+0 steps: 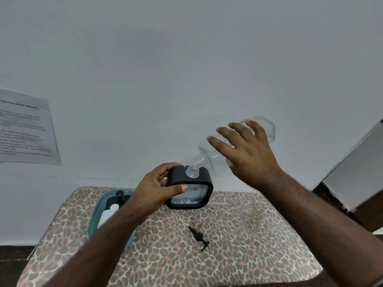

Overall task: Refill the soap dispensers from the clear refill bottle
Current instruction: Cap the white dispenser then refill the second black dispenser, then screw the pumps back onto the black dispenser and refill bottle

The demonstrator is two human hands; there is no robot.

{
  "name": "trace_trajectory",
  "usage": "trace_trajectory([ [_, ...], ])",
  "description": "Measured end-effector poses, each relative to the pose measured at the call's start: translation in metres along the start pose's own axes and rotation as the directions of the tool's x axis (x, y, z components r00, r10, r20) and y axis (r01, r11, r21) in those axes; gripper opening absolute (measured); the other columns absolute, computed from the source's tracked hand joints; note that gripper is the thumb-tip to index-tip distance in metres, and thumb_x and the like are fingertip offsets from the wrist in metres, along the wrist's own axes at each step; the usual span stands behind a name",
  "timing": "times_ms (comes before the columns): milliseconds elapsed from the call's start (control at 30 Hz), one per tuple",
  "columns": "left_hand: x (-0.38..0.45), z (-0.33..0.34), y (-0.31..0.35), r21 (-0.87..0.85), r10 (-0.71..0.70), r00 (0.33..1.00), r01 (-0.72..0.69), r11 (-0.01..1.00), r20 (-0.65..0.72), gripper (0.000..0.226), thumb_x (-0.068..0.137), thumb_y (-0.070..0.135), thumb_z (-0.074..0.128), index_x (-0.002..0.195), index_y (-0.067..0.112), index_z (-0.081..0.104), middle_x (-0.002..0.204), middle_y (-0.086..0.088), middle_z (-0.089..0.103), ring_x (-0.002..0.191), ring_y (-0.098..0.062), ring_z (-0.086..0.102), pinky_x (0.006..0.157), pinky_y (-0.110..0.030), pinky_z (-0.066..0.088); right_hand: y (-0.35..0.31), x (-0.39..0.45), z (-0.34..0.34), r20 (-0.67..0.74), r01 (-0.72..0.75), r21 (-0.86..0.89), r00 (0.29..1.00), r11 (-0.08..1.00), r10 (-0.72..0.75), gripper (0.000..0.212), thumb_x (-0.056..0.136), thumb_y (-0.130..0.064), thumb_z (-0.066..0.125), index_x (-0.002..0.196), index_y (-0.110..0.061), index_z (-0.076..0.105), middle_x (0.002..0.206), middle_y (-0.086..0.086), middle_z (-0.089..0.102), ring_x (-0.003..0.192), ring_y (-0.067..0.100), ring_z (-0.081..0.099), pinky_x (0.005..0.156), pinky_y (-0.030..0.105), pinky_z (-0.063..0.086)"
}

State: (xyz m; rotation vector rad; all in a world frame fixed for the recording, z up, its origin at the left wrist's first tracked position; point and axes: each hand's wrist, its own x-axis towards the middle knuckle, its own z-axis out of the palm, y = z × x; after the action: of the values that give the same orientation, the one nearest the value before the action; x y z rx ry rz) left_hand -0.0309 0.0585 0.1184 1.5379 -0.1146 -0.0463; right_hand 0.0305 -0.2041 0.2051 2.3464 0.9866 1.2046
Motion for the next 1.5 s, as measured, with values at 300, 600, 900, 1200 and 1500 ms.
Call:
trace_trajectory([
  [300, 0.004, -0.006, -0.022, 0.020, -0.055, 0.998, 0.055, 0.998, 0.003, 0.053, 0.069, 0.021, 0.088, 0.114, 0.045, 0.071, 0.122, 0.003, 0.075, 0.118, -0.021, 0.069, 0.096, -0.051, 0.061, -0.046, -0.037, 0.047, 0.395, -0.586, 0.599, 0.809, 0.546, 0.435, 0.079, 0.068, -0.021, 0.087, 0.139, -0.022, 0.052, 0.128, 0.004, 0.051, 0.115, 0.024, 0.054, 0.092, 0.037, 0.049],
  [600, -0.006, -0.008, -0.115, -0.009, -0.256, 0.965, 0.256, 0.967, -0.062, 0.057, 0.070, 0.012, 0.084, 0.115, 0.039, 0.065, 0.123, -0.005, 0.071, 0.119, -0.026, 0.067, 0.086, -0.044, 0.063, -0.099, -0.128, 0.133, 0.810, -0.894, 0.433, 0.330, -0.114, 0.484, 0.073, 0.064, -0.019, 0.094, 0.123, -0.024, 0.050, 0.114, -0.003, 0.064, 0.101, 0.019, 0.064, 0.069, 0.018, 0.045],
  [900, -0.017, -0.002, -0.197, 0.055, -0.390, 0.906, 0.403, 0.913, -0.163, 0.058, 0.076, 0.004, 0.086, 0.118, 0.035, 0.062, 0.122, 0.000, 0.070, 0.116, -0.018, 0.067, 0.088, -0.034, 0.060, -0.133, -0.172, 0.195, 0.873, -0.928, 0.312, 0.196, -0.203, 0.447, 0.069, 0.067, -0.023, 0.093, 0.121, -0.024, 0.050, 0.118, 0.000, 0.063, 0.105, 0.023, 0.063, 0.084, 0.038, 0.053],
  [1200, -0.016, 0.003, -0.229, 0.103, -0.431, 0.886, 0.451, 0.887, -0.169, 0.059, 0.084, -0.014, 0.073, 0.124, 0.026, 0.057, 0.122, 0.002, 0.065, 0.115, -0.021, 0.064, 0.085, -0.032, 0.057, -0.135, -0.195, 0.201, 0.914, -0.912, 0.279, 0.156, -0.301, 0.375, 0.089, 0.064, -0.016, 0.095, 0.136, -0.022, 0.043, 0.123, -0.003, 0.057, 0.107, 0.013, 0.058, 0.088, 0.028, 0.050],
  [1500, -0.023, -0.001, -0.242, 0.229, -0.429, 0.892, 0.452, 0.862, -0.143, 0.073, 0.072, 0.001, 0.074, 0.136, 0.026, 0.050, 0.135, -0.001, 0.057, 0.125, -0.022, 0.058, 0.090, -0.040, 0.055, -0.196, -0.223, 0.187, 0.971, -0.993, 0.085, 0.102, 0.085, 0.218, 0.035, 0.085, -0.055, 0.068, 0.093, -0.021, 0.069, 0.086, 0.000, 0.066, 0.083, 0.025, 0.064, 0.072, 0.034, 0.052],
])
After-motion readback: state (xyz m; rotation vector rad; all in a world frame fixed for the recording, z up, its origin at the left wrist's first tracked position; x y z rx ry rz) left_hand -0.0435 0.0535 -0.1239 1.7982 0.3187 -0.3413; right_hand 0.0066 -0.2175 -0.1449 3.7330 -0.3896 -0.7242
